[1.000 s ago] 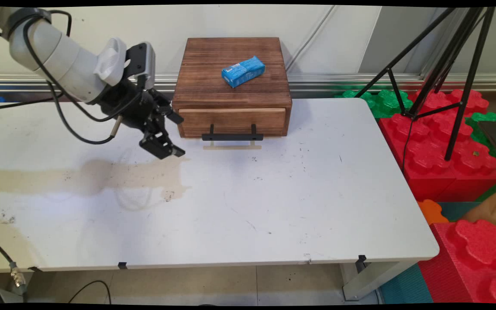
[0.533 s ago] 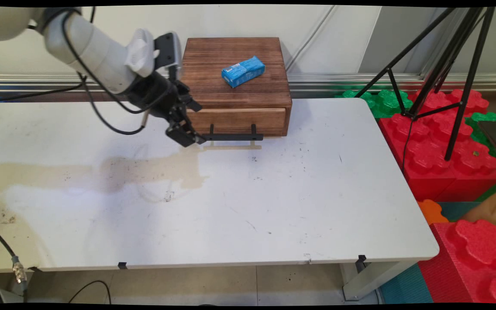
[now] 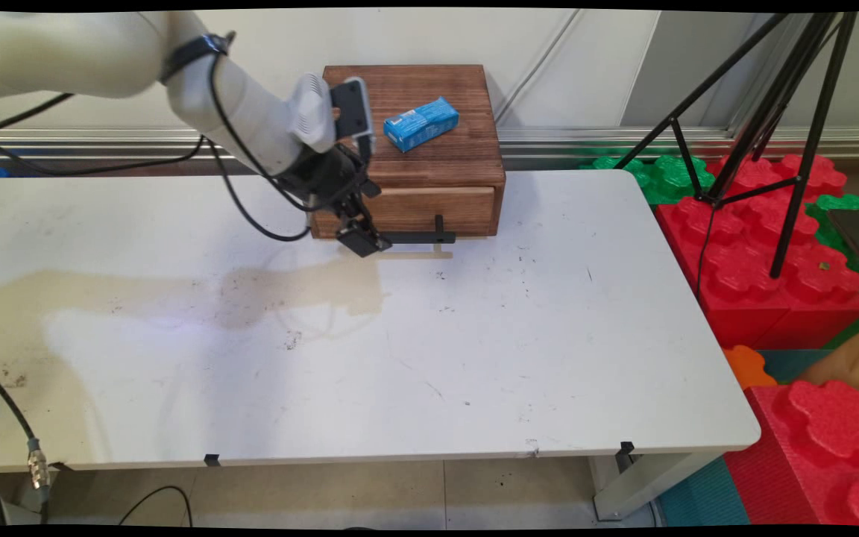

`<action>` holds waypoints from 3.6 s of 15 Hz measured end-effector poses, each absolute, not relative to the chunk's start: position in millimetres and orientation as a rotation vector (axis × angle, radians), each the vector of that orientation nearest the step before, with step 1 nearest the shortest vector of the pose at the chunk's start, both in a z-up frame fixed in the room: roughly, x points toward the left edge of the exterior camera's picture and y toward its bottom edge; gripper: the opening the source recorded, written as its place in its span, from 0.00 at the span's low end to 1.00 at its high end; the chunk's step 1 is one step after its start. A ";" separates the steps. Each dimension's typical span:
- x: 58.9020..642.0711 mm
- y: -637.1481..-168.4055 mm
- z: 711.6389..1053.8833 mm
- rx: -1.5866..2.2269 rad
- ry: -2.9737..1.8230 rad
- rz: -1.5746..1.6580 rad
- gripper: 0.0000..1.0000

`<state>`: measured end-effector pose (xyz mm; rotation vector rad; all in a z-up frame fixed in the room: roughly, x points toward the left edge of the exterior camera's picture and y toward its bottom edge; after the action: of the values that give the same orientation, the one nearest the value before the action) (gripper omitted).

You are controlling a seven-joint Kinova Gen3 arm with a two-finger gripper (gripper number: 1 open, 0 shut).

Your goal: Open the drawer

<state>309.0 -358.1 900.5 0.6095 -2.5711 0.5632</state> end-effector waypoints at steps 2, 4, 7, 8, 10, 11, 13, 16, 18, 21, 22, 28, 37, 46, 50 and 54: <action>301.8 -364.5 892.5 0.619 -2.578 0.567 1.00; 295.3 -370.2 884.3 0.628 -2.586 0.568 1.00; 283.4 -381.3 867.8 0.655 -2.597 0.572 1.00; 280.0 -384.3 863.1 0.663 -2.600 0.573 1.00; 274.3 -388.9 856.0 0.677 -2.603 0.574 1.00; 270.7 -391.7 851.3 0.688 -2.606 0.574 1.00; 264.9 -395.9 842.9 0.707 -2.610 0.570 1.00; 259.4 -400.1 834.8 0.722 -2.615 0.567 1.00; 257.2 -403.3 829.3 0.737 -2.617 0.567 1.00; 253.5 -411.0 818.7 0.760 -2.620 0.567 1.00; 252.3 -413.3 815.6 0.762 -2.622 0.565 1.00; 245.8 -420.0 798.7 0.778 -2.635 0.529 1.00; 238.2 -406.7 790.0 0.831 -2.636 0.471 1.00; 230.1 -377.2 787.4 0.848 -2.651 0.409 1.00; 225.4 -360.7 789.0 0.846 -2.660 0.389 1.00; 222.5 -347.8 791.6 0.839 -2.666 0.378 1.00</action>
<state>222.5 -347.8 791.6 0.8391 -2.6656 0.3781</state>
